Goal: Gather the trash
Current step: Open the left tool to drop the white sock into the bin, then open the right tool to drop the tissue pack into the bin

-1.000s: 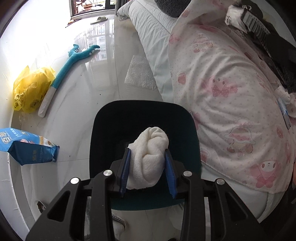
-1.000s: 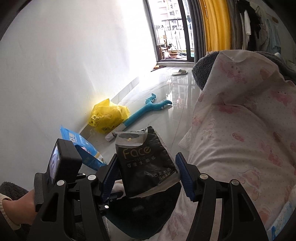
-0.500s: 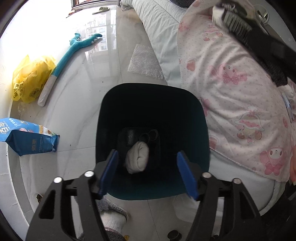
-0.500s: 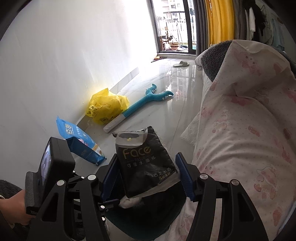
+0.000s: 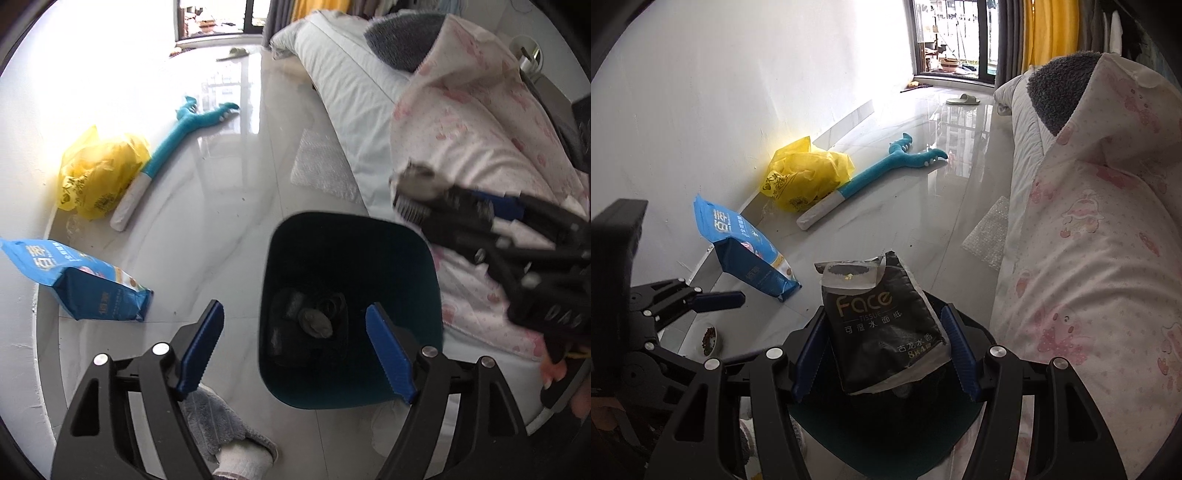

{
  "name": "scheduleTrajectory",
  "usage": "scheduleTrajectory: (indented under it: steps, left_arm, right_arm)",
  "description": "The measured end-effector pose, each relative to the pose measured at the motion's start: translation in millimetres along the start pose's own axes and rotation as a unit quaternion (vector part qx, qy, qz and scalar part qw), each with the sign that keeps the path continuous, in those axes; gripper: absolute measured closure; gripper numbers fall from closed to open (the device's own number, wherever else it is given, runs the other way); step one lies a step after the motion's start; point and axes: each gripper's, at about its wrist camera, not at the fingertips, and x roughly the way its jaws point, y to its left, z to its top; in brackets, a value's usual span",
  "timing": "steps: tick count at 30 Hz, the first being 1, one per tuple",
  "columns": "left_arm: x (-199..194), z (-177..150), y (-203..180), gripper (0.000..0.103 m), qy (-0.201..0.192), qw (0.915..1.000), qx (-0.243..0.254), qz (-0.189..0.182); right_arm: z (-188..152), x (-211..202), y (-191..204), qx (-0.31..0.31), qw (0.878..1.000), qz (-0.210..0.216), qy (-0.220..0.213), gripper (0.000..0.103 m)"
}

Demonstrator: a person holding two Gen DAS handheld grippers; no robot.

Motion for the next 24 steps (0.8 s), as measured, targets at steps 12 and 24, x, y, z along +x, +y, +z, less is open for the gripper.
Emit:
scheduleTrajectory:
  steps: [12,24]
  left_arm:
    - [-72.3,15.3,29.1,0.02,-0.155,0.9865,-0.043,0.028]
    - [-125.4,19.8,36.2,0.018,-0.264,0.9629,-0.041,0.04]
  right_arm:
    - [-7.8,42.2,21.9,-0.008,0.999,0.001,0.046,0.041]
    - [-29.1,92.9,30.9,-0.006,0.993,-0.013,0.12,0.04]
